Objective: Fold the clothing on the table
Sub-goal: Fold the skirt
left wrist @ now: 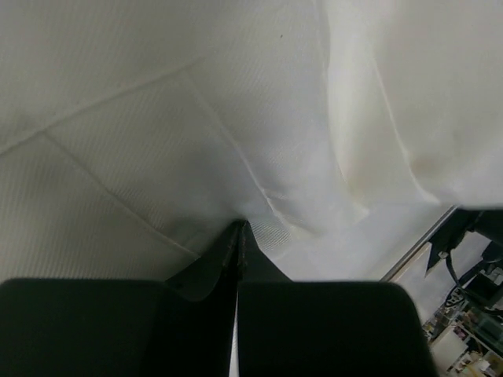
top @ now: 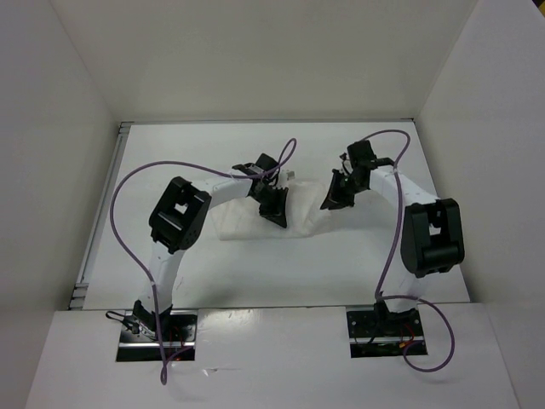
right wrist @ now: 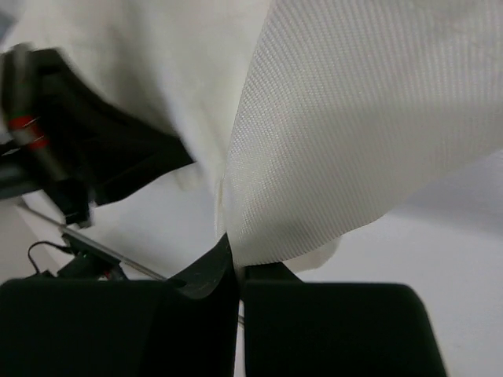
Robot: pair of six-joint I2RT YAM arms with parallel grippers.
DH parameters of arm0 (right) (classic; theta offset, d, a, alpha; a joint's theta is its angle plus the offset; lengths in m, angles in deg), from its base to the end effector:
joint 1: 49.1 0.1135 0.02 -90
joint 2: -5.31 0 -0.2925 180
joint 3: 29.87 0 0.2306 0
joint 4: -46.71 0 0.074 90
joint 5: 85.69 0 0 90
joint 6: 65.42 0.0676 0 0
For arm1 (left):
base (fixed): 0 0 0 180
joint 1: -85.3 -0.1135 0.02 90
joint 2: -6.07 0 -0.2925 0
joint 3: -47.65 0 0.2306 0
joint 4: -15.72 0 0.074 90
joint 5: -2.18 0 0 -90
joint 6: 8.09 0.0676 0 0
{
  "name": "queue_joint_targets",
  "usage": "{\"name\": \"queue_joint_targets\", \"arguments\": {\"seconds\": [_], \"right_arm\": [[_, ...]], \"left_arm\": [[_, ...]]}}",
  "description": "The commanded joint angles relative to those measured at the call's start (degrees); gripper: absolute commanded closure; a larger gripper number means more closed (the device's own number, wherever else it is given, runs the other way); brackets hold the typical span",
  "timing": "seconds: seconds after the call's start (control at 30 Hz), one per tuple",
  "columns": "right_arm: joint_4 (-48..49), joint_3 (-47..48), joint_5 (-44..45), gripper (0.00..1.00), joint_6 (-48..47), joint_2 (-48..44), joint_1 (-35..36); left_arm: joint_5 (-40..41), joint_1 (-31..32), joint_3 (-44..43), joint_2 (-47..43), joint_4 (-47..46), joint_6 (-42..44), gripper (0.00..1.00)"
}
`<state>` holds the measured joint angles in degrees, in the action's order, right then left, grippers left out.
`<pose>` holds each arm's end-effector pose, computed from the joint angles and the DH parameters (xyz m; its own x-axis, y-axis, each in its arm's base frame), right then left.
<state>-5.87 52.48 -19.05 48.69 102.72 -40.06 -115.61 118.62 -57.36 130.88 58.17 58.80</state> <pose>0.3238 0.0787 0.2178 -0.9534 0.2280 -0.1974 0.1055 0.8653 0.4901 0.3723 -0.2825 0.1571 -0.9421 0.2038 -0.2663 0.3235 0.7610 -0.5623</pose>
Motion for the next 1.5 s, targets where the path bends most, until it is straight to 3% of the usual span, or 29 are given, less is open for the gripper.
{"name": "queue_joint_targets", "arguments": {"seconds": [0.0,0.3,0.43,0.57,0.6,0.73,0.83,1.0,1.17,1.47], "right_arm": [[-2.14,5.15,-4.5,1.0,0.39,-7.04,3.87],[0.49,9.11,-14.25,1.0,5.58,-12.41,7.93],[1.11,9.11,-14.26,1.0,5.59,-11.89,8.45],[-0.12,8.58,-12.86,1.0,5.07,-11.89,8.45],[-0.73,8.58,-12.25,1.0,5.06,-11.89,8.45],[-2.14,8.58,-10.66,1.0,3.83,-11.89,8.45],[-3.37,8.58,-10.66,1.0,3.31,-11.89,8.45],[-3.37,8.58,-10.13,1.0,3.3,-11.89,8.45],[-3.37,9.81,-10.13,1.0,3.3,-11.36,8.98],[-3.37,13.06,-10.13,1.0,2.78,-6.62,12.58]], "left_arm": [[2.12,0.43,-1.3,4.2,-0.57,-0.97,1.0],[0.55,0.43,-2.62,6.58,-1.27,-2.11,1.0],[0.55,0.43,-2.62,6.06,-1.8,-2.11,1.0],[1.78,-1.84,-2.0,-1.05,-0.48,-3.25,1.0],[1.78,-2.73,-0.61,-2.98,0.04,-4.38,0.87],[7.81,-7.91,3.08,-16.75,0.83,-6.15,0.68],[13.01,-12.92,5.37,-23.8,2.94,-7.81,0.67],[22.24,-20.99,15.19,-29.71,3.03,-11.68,1.0],[31.47,-23.21,19.44,-29.02,3.65,-13.89,1.0],[29.82,-23.21,23.57,-24.71,0.57,-15.21,1.0]]}}
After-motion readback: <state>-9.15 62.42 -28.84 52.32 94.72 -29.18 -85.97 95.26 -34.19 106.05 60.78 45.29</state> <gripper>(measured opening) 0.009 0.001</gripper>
